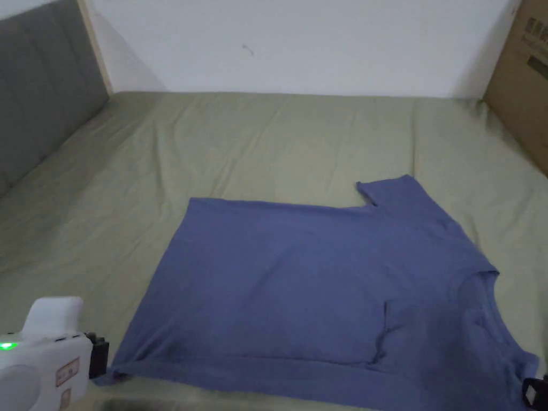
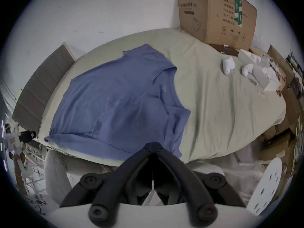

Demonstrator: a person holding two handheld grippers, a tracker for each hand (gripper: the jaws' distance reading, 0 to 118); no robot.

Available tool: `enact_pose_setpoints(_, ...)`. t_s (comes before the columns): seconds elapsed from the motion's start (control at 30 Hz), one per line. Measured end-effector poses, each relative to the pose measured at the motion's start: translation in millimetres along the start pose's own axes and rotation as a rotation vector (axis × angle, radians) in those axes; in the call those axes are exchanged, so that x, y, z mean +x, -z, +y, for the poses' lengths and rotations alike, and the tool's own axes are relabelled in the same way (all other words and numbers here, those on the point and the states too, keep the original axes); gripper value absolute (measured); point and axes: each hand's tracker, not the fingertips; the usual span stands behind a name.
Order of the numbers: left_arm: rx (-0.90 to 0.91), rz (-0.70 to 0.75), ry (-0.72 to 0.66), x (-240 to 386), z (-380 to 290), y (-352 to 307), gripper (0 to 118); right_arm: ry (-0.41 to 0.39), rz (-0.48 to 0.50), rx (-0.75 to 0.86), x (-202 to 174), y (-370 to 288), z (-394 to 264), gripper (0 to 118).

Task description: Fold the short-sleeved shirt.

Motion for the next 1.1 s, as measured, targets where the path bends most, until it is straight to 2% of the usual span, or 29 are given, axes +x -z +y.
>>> enact_pose_setpoints(0.03, -0.009, -0.014, -0.033, -4.6, -2.2, 3.8, 1, 0.026, 0.007, -0.007, 1.7, 5.1, -0.5, 0)
enact_pose_setpoints(0.07, -0.001, -0.019, -0.046, -7.0, -3.3, 5.5, 13, 0.033, 0.002, -0.015, 2.1, 8.2, -0.9, 0)
enact_pose_setpoints(0.1, -0.011, -0.053, -0.067, -9.3, -4.6, 7.4, 39, 0.039, -0.009, -0.02, 1.8, 11.8, -0.4, 0)
enact_pose_setpoints(0.13, -0.028, -0.041, -0.064, -7.4, -2.5, 7.5, 74, 0.04, -0.013, -0.022, 1.9, 14.2, -0.5, 0)
enact_pose_setpoints(0.17, -0.03, -0.046, -0.072, -7.2, -3.6, 10.7, 89, 0.041, -0.012, -0.026, 1.3, 15.7, -0.6, 0)
enact_pose_setpoints(0.2, -0.03, -0.051, -0.074, -7.5, -5.3, 15.0, 93, 0.044, -0.008, -0.03, 0.4, 17.0, -0.7, 0)
enact_pose_setpoints(0.23, -0.037, -0.066, -0.084, -7.8, -7.3, 21.8, 89, 0.05, -0.003, -0.037, 0.9, 20.2, -1.1, 0)
enact_pose_setpoints(0.37, -0.13, -0.082, -0.144, -15.8, -14.8, 51.4, 89, 0.069, 0.0, -0.062, 2.0, 27.6, -6.4, 0)
enact_pose_setpoints(0.4, -0.153, -0.09, -0.174, -21.3, -16.8, 60.0, 85, 0.078, 0.001, -0.066, 2.4, 28.6, -9.5, 0)
enact_pose_setpoints(0.43, -0.167, -0.095, -0.192, -23.3, -19.3, 64.0, 72, 0.086, 0.006, -0.071, 2.8, 29.0, -12.1, 0)
enact_pose_setpoints(0.47, -0.165, -0.104, -0.204, -24.8, -21.1, 68.1, 53, 0.089, 0.007, -0.075, 2.8, 29.1, -14.2, 0)
enact_pose_setpoints(0.5, -0.176, -0.106, -0.213, -25.7, -21.6, 71.8, 22, 0.09, 0.008, -0.08, 2.4, 29.7, -15.5, 0)
enact_pose_setpoints(0.53, -0.198, -0.124, -0.211, -23.5, -23.5, 73.9, 5, 0.089, 0.008, -0.085, 2.1, 30.2, -15.9, 0)
enact_pose_setpoints(0.63, -0.165, -0.043, -0.061, -2.1, -22.5, 63.0, 4, 0.075, 0.004, -0.085, 1.4, 28.9, -15.1, 0)
enact_pose_setpoints(0.77, -0.175, -0.065, -0.096, -7.1, -15.3, 68.3, 4, 0.093, 0.005, -0.058, 4.0, 22.7, -10.6, 0)
enact_pose_setpoints(0.83, -0.173, -0.065, -0.094, -7.3, -11.1, 61.8, 4, 0.057, -0.004, -0.034, 3.3, 18.7, -8.2, 0)
enact_pose_setpoints(0.87, -0.169, -0.067, -0.091, -6.8, -10.6, 59.2, 4, 0.018, -0.002, -0.026, 4.5, 18.1, -6.6, 13)
enact_pose_setpoints(0.93, -0.17, -0.063, -0.075, -8.0, -8.4, 60.3, 4, -0.03, -0.009, -0.062, 3.6, 21.4, -4.0, 74)
enact_pose_setpoints(1.03, -0.172, -0.063, -0.067, -9.1, -7.0, 59.6, 4, -0.024, -0.021, -0.076, 9.0, 28.8, -0.8, 73)
enact_pose_setpoints(1.1, -0.173, -0.065, -0.071, -15.3, -5.5, 64.5, 4, 0.008, -0.04, -0.084, 16.0, 35.0, 1.3, 73)
